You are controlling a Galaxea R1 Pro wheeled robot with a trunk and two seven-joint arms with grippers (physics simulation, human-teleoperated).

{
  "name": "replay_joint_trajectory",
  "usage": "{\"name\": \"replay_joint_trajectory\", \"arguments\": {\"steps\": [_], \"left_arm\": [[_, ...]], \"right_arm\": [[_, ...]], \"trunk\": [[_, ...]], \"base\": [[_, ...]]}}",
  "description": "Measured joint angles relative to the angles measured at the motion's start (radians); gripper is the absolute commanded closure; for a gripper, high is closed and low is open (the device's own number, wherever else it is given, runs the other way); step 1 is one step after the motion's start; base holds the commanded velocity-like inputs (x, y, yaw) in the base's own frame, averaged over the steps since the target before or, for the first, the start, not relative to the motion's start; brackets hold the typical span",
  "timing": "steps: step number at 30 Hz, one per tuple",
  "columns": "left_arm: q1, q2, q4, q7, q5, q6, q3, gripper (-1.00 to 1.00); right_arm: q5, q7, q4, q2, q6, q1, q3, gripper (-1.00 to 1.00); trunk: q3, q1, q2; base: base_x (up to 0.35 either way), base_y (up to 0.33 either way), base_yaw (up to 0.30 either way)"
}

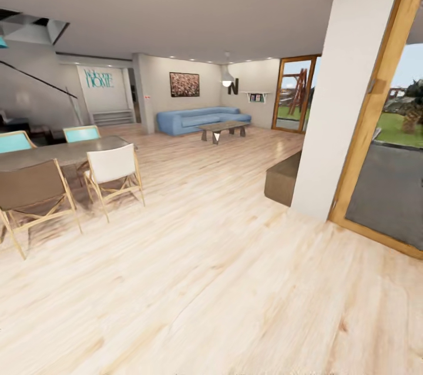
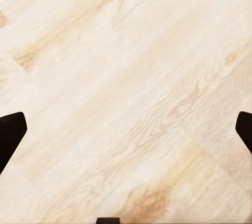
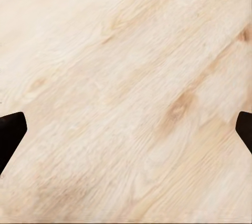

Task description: Pick up the poster from the kitchen countertop and hang it on one of the wall nails in the kitchen.

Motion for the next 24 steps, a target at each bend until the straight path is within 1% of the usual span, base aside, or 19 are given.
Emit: {"name": "replay_joint_trajectory", "arguments": {"steps": [5, 9, 24], "left_arm": [[0.0, 0.0, 0.0, 0.0, 0.0, 0.0, 0.0, -1.0], [0.0, 0.0, 0.0, 0.0, 0.0, 0.0, 0.0, -1.0], [0.0, 0.0, 0.001, 0.0, 0.0, 0.0, 0.0, -1.0]], "right_arm": [[0.0, 0.0, 0.0, 0.0, 0.001, 0.0, 0.0, -1.0], [0.0, 0.0, 0.0, 0.0, 0.001, 0.0, 0.0, -1.0], [0.0, 0.0, -0.001, 0.0, 0.001, 0.0, 0.001, -1.0]], "trunk": [[0.0, 0.0, 0.0], [0.0, 0.0, 0.0], [0.0, 0.0, 0.0]], "base": [[-0.171, 0.265, -0.091], [-0.102, 0.171, -0.232], [-0.011, 0.018, -0.293]]}}
